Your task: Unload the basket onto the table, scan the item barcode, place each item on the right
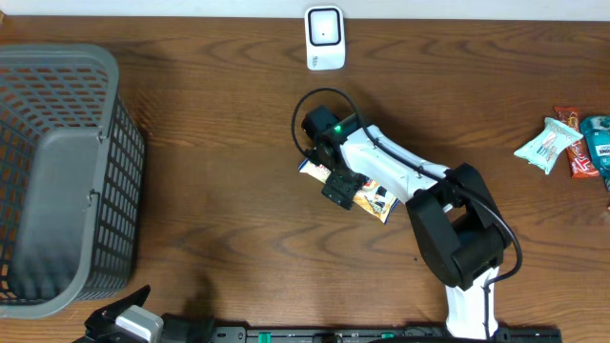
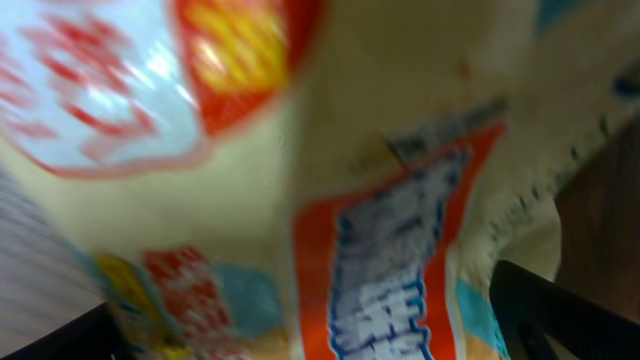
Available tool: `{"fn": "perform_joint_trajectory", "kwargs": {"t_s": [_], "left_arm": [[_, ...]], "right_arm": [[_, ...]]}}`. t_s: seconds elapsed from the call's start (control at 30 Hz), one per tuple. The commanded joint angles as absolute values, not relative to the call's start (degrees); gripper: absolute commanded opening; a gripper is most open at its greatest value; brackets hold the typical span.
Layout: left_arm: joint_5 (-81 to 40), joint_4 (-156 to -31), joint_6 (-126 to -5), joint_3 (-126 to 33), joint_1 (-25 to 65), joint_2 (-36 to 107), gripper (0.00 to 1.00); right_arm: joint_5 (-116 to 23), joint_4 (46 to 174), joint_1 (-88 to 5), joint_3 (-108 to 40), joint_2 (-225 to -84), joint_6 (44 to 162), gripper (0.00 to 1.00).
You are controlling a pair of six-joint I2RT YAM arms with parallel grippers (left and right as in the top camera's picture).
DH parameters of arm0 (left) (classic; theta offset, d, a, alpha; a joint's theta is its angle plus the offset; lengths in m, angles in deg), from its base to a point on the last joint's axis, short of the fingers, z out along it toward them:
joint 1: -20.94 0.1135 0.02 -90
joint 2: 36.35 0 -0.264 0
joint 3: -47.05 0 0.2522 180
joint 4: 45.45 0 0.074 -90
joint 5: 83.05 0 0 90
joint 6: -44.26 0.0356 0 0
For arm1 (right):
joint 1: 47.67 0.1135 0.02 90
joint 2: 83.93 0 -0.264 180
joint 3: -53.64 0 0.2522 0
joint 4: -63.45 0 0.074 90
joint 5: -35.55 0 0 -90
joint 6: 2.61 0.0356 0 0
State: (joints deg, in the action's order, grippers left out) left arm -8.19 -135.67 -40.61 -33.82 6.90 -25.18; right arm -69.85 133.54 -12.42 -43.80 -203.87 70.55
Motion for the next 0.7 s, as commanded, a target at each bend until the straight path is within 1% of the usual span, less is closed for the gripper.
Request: {"fn": "perform_joint_trajectory", "kwargs": {"t_s": [0.0, 0.13, 0.27, 0.33, 0.37, 0.4, 0.43, 0.47, 0.5, 0.53, 0.57, 0.67], "left_arm": [[-8.89, -135.52, -40.42, -34.04, 6.92, -25.33, 0.98], [-8.89, -135.52, -40.42, -34.04, 6.94, -25.33, 0.98], [-8.89, -135.52, -40.42, -34.04, 6.94, -25.33, 0.98], [-8.89, -135.52, -40.42, -34.04, 6.94, -25.33, 0.98], [-8.89, -135.52, -40.42, -34.04, 6.94, -25.33, 0.98], [-8.89, -135.52, -40.42, -34.04, 6.94, -25.33, 0.98], [-8.89, -135.52, -40.42, -34.04, 6.94, -25.33, 0.98], [-8.89, -135.52, -40.42, -34.04, 6.94, -25.33, 0.98], [-8.89, -135.52, -40.42, -34.04, 6.94, -25.33, 0.98], [-8.89, -135.52, -40.42, -34.04, 6.94, -25.33, 0.98], [-8.89, -135.52, -40.42, -34.04, 6.94, -25.33, 0.98], [-8.91, -135.52, -40.42, -34.04, 6.94, -25.33, 0.98]], "right_arm": [[-75.24, 133.41, -11.59, -40.58, -204.19, 73.92, 0.99], [-73.98, 133.37, -11.13, -40.58, -200.68, 73.85, 0.99], [-71.64, 132.71, -11.37, -39.71, -201.22, 73.90, 0.99], [-71.66, 130.07, -11.48, -37.09, -201.38, 73.88, 0.96], [-71.64, 128.06, -11.57, -35.43, -201.38, 73.88, 0.91], [-71.66, 125.24, -11.57, -33.20, -201.38, 73.88, 0.79], [-71.64, 123.29, -11.57, -31.58, -201.38, 73.90, 0.64], [-71.55, 121.32, -11.57, -29.76, -201.38, 74.16, 0.47], [-70.83, 120.06, -11.48, -28.63, -201.38, 75.30, 0.28], [-68.73, 119.40, -11.46, -27.93, -201.38, 76.83, 0.06], [-65.69, 119.40, -11.46, -27.84, -201.38, 77.07, 0.01], [-56.64, 119.53, -11.90, -28.76, -200.65, 77.02, 0.01]]}}
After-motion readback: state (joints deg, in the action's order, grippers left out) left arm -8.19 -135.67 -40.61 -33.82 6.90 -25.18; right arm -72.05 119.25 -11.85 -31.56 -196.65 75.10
